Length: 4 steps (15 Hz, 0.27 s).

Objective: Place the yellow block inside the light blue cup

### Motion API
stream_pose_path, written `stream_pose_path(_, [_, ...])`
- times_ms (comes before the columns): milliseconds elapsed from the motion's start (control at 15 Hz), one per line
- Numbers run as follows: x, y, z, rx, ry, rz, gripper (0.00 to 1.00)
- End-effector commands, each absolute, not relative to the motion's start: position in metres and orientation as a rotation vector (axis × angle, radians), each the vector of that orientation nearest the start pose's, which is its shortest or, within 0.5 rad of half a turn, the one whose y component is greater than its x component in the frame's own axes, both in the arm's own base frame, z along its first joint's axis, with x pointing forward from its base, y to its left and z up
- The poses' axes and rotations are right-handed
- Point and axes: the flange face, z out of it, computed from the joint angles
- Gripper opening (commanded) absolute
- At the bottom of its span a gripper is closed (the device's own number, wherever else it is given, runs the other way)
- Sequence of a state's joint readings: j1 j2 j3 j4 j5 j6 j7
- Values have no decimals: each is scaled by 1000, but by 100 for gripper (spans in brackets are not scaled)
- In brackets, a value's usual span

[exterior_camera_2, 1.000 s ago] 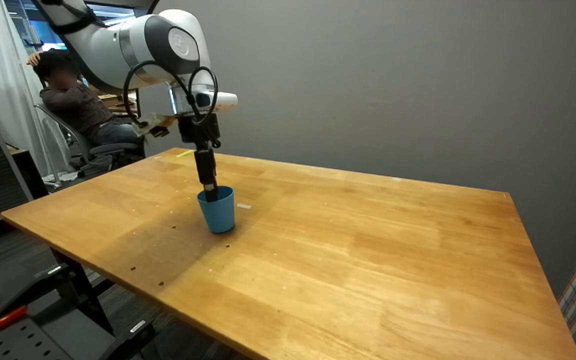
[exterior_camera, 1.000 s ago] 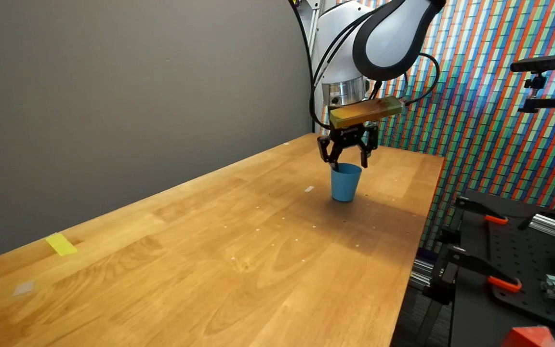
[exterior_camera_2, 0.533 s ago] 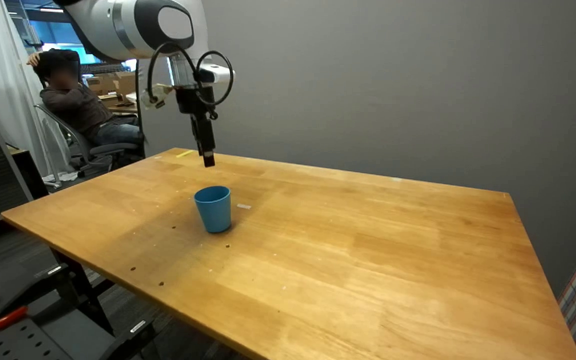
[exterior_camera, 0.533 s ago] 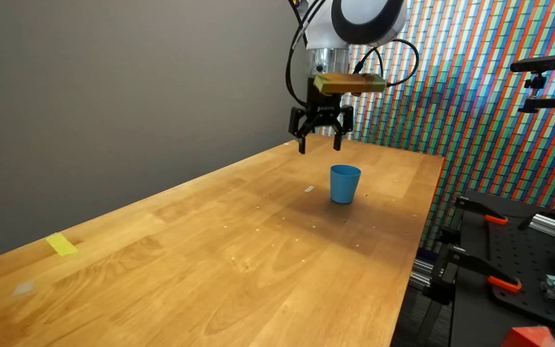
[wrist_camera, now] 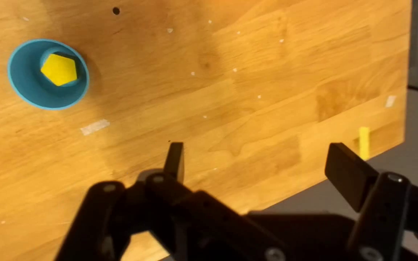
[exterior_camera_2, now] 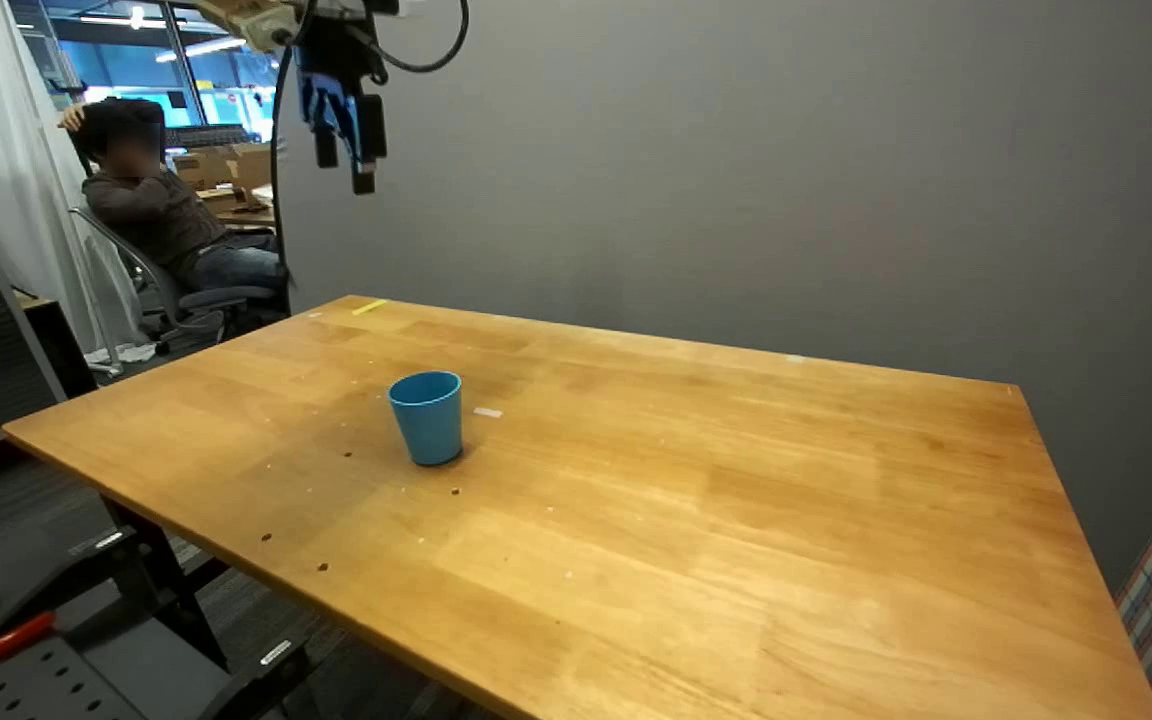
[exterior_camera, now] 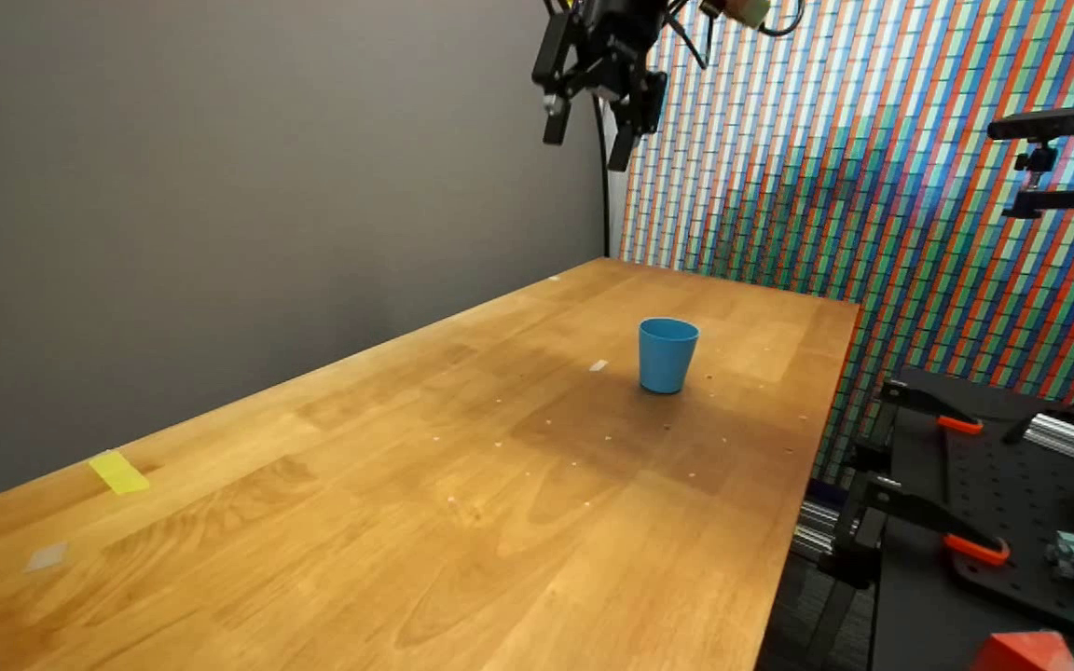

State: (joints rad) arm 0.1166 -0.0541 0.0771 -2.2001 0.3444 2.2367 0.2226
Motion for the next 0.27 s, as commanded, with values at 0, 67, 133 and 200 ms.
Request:
stream_pose_path(0, [513,114,433,-2815,263,-16,100])
stream_pose_path(67, [507,114,447,-2799,214,0,100])
stream_pose_path(133, [504,114,455,-2791,190,1,100])
stream_pose_path(200, [502,114,459,-2789,178,-1,100])
